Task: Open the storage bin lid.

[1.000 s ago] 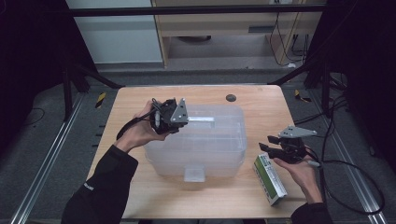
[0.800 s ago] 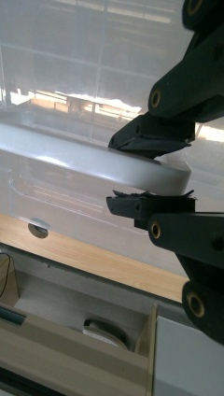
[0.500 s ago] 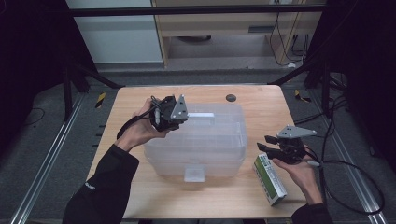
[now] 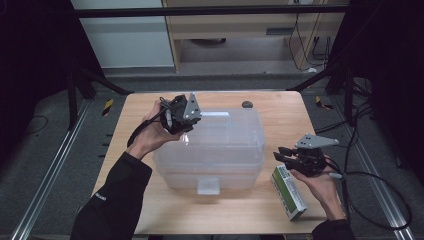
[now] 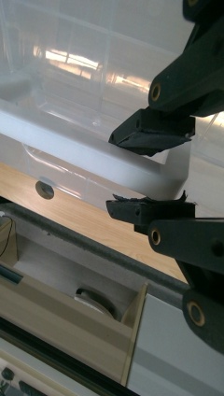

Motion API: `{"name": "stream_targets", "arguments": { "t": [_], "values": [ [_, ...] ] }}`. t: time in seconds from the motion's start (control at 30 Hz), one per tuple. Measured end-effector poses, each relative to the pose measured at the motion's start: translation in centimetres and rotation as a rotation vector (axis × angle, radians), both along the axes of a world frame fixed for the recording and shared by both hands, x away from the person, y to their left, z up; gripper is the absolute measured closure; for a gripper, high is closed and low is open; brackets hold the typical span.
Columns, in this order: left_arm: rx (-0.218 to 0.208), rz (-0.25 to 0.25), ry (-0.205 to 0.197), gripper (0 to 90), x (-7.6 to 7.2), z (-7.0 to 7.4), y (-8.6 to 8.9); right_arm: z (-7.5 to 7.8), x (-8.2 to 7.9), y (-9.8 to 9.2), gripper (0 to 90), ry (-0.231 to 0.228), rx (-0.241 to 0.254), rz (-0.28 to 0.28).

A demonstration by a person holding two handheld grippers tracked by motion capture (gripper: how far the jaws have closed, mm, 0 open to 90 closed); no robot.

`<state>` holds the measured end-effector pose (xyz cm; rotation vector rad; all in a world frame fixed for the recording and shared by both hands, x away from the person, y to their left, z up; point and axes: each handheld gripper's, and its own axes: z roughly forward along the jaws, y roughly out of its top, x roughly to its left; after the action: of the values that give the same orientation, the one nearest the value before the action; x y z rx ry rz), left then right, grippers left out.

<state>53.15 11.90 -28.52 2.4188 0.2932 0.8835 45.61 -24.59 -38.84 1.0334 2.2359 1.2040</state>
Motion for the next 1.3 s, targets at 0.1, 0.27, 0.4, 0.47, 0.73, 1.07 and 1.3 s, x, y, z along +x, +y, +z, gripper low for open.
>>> {"name": "stream_targets", "arguments": {
  "t": [0.1, 0.27, 0.4, 0.47, 0.73, 1.07, 1.3],
  "values": [
    [-0.015, 0.02, -0.001, 66.1, 0.3, 0.1, 0.0, 0.0, -0.1, 0.1, 78.4, 0.007, 0.0, 0.014],
    [-0.034, 0.041, -0.003, 65.5, 0.9, 0.3, 0.0, 0.1, -0.2, 0.3, 86.3, 0.025, 0.015, 0.037],
    [-0.048, 0.06, -0.011, 65.1, 1.3, 0.3, 0.0, 0.0, -0.2, 0.6, 89.9, 0.044, 0.015, 0.057],
    [-0.05, 0.069, -0.017, 64.9, 1.5, 0.4, 0.0, -0.1, -0.2, 0.8, 90.0, 0.044, 0.017, 0.061],
    [-0.054, 0.089, -0.009, 64.8, 2.1, 0.5, -0.2, 0.0, -0.1, 1.4, 90.0, 0.047, 0.065, 0.095],
    [-0.059, 0.08, 0.002, 64.9, 2.2, 0.5, -0.1, 0.2, 0.1, 2.5, 90.0, 0.018, 0.108, 0.111],
    [-0.078, 0.074, 0.017, 63.6, 2.0, 0.4, 0.2, 0.0, 0.2, 2.6, 90.0, 0.026, 0.107, 0.104]
  ]
}}
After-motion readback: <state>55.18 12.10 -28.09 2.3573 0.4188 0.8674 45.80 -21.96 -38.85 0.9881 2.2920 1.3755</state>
